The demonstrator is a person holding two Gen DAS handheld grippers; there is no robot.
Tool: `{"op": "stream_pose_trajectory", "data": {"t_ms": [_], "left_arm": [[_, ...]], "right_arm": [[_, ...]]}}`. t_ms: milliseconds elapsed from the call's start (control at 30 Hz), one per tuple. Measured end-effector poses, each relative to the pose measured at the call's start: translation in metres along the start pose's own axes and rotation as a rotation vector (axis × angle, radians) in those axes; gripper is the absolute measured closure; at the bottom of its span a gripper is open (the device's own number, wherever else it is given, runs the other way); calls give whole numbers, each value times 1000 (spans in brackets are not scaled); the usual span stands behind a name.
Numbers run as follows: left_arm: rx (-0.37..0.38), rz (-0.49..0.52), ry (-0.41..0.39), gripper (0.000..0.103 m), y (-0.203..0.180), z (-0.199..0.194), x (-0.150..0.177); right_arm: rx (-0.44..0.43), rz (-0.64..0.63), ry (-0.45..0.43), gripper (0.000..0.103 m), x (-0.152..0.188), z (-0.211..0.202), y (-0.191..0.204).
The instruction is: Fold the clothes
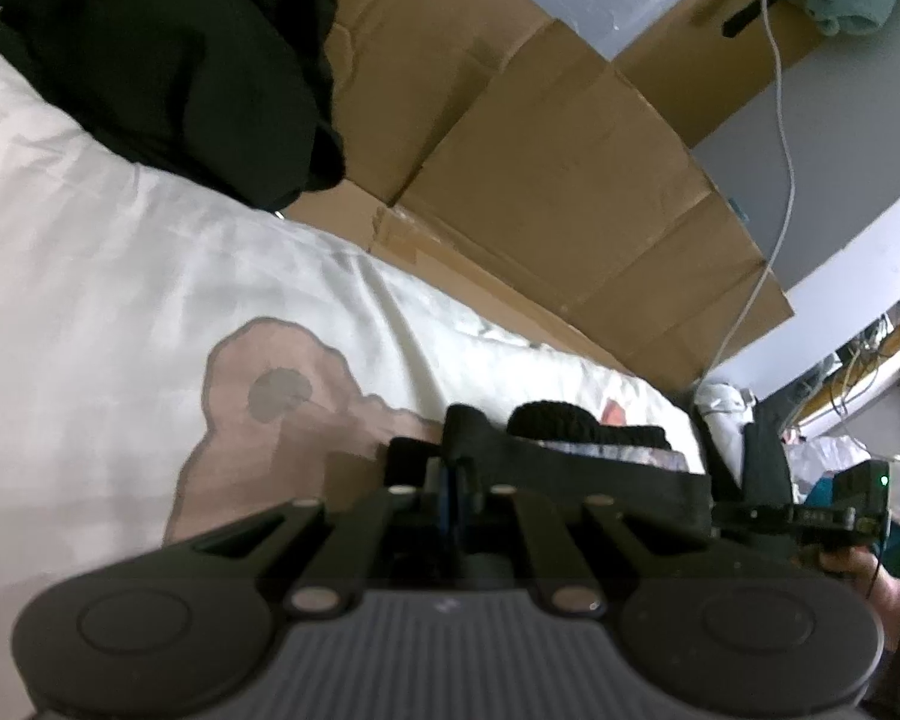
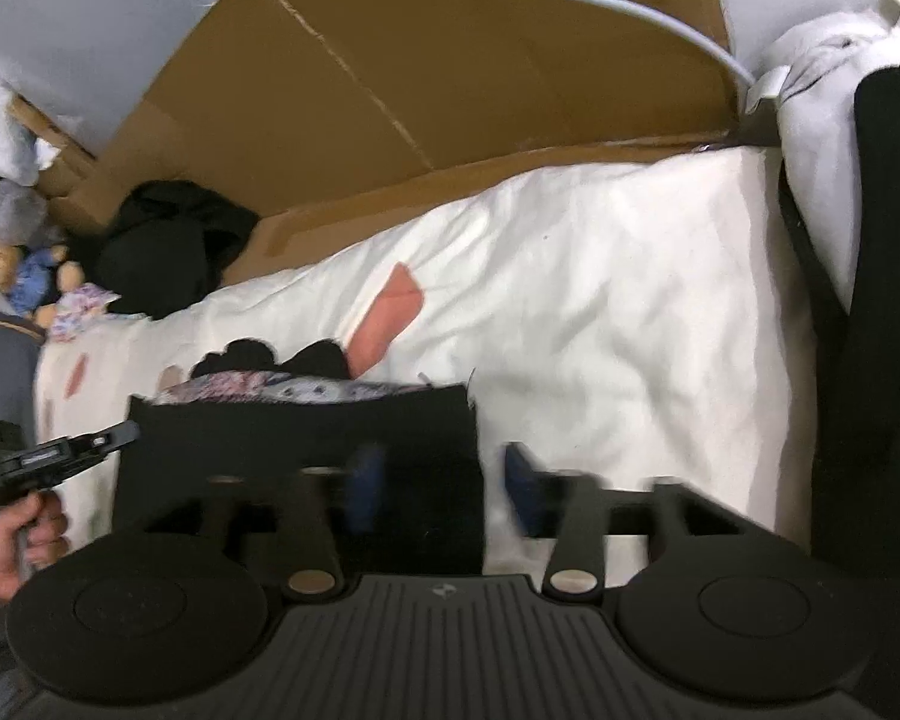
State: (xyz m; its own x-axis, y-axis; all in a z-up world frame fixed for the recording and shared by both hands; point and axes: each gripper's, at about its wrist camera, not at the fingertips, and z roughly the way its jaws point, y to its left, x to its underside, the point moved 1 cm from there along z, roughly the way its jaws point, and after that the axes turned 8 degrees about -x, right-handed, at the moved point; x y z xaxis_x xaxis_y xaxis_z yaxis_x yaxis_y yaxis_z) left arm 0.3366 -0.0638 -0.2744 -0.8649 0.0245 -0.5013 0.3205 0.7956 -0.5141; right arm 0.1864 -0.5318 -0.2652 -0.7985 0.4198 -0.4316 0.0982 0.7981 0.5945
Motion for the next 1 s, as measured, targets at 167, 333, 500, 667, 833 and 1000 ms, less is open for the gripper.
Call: {"op": "stream_pose_trajectory", "data": {"t_ms": [167,333,500,667,833,1000], "left_arm": [[-1,-6,5,101,0,4,3],[6,-7,5,101,2,6,3],[11,-22,-2,101,3,5,3],[-55,-18,-3,78,0,0,2],[-64,-27,27,60,1,1,5],[-97,28,74,57,-7,16,13]], "right_arm": [[22,-67,60,99,0,21,10],[39,-85,16,100,-4,13,9],[65,-47,-59,99,-12,-3,-1],[74,11,-38,69,-14,0,-1],[100,-8,-19,48,-9,1,1],[92,-7,7,48,-4,6,-2]]}}
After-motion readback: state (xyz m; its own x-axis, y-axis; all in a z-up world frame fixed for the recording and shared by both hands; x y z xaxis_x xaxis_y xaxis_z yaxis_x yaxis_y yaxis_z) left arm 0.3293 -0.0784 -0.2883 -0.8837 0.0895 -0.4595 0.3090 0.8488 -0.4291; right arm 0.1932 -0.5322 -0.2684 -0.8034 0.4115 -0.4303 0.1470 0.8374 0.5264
